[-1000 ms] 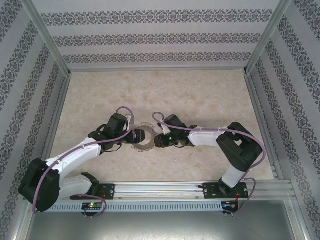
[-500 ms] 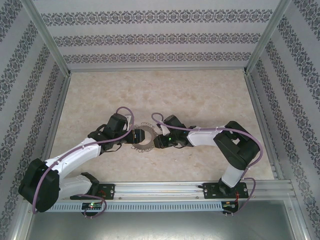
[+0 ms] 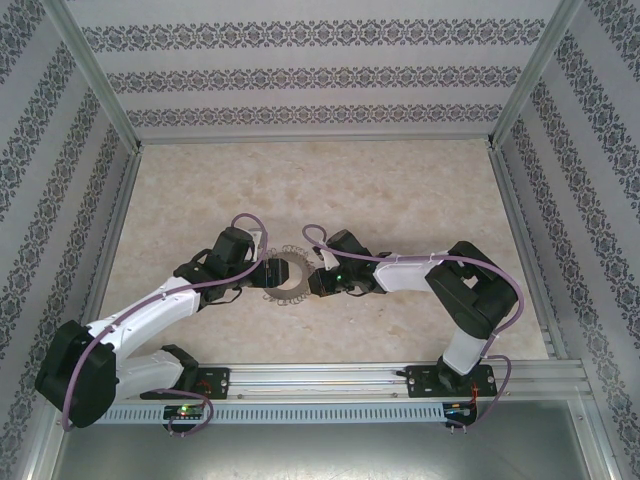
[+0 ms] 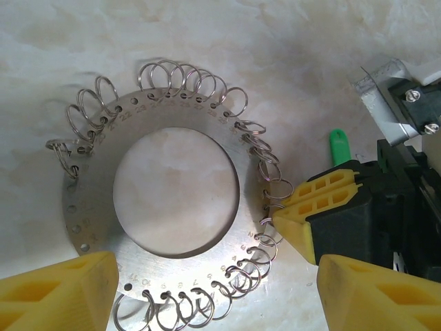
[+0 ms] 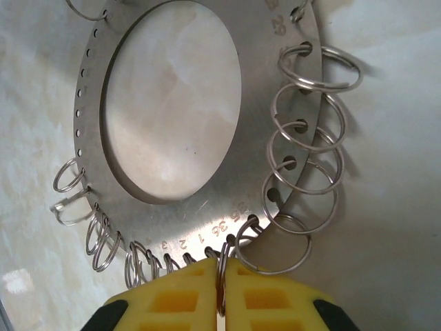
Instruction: Put the keys on the keyring
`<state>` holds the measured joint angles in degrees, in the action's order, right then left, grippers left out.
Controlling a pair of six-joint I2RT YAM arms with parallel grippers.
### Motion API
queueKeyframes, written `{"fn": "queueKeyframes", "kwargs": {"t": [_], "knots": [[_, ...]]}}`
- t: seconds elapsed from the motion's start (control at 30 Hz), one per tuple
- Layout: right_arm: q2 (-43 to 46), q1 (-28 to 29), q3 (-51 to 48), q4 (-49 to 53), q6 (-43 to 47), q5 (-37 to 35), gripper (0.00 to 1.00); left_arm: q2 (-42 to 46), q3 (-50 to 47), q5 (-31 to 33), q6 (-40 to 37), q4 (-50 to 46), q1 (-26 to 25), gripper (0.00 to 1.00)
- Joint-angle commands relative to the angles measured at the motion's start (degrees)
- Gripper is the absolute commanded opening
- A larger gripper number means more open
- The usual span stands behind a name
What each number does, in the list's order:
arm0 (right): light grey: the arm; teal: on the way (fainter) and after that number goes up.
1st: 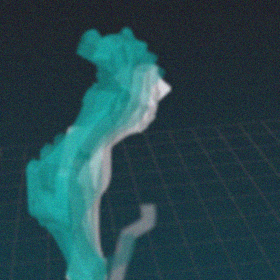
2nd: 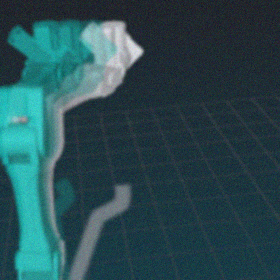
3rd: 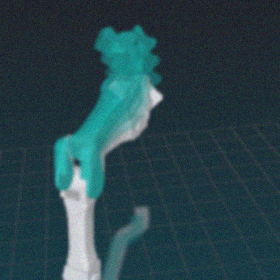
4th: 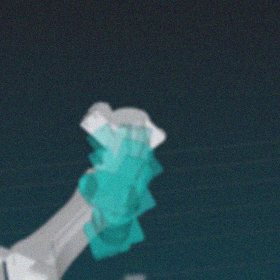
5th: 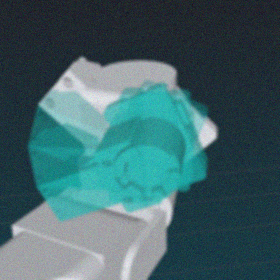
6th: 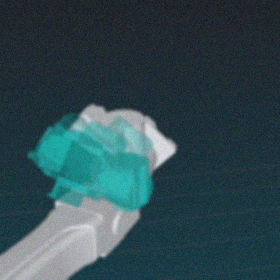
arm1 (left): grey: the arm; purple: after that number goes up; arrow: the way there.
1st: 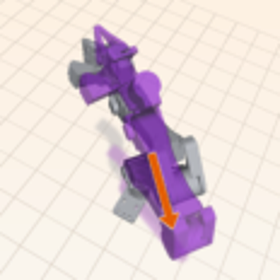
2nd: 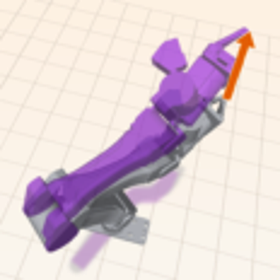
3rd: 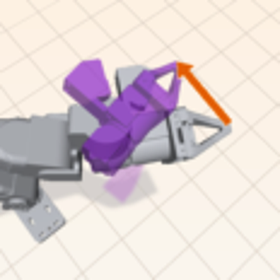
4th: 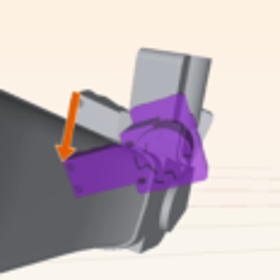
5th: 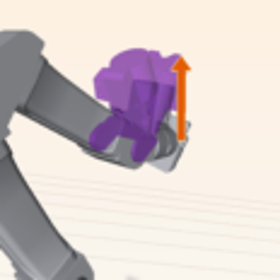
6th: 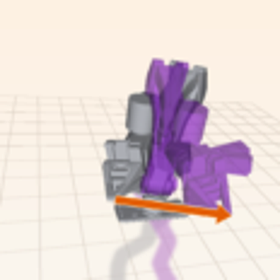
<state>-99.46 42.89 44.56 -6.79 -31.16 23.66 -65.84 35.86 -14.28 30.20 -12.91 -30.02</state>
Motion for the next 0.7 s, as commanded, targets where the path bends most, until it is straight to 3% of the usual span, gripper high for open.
{"fn": "queueKeyframes", "kwargs": {"t": [0.0, 0.13, 0.37, 0.67], "knots": [[1.8, 0.1, -0.3, 1.4, 1.8, -0.2, 0.08, 1.0, 1.5, 0.8, -1.3, -1.4, -0.4, 0.76], [4.7, 0.2, -0.6, 3.5, 5.5, -1.9, 0.07, 0.7, 1.7, 0.7, -1.6, -1.6, -0.5, 0.77], [6.8, 0.0, 0.4, 11.2, 12.5, -5.9, 0.17, 0.0, 1.8, 0.2, -1.7, -1.2, -0.4, 0.77], [4.2, -0.7, 0.2, 9.0, 10.6, -2.9, 0.22, -0.4, 2.4, -0.3, -2.0, -1.4, -0.5, 0.77]]}}
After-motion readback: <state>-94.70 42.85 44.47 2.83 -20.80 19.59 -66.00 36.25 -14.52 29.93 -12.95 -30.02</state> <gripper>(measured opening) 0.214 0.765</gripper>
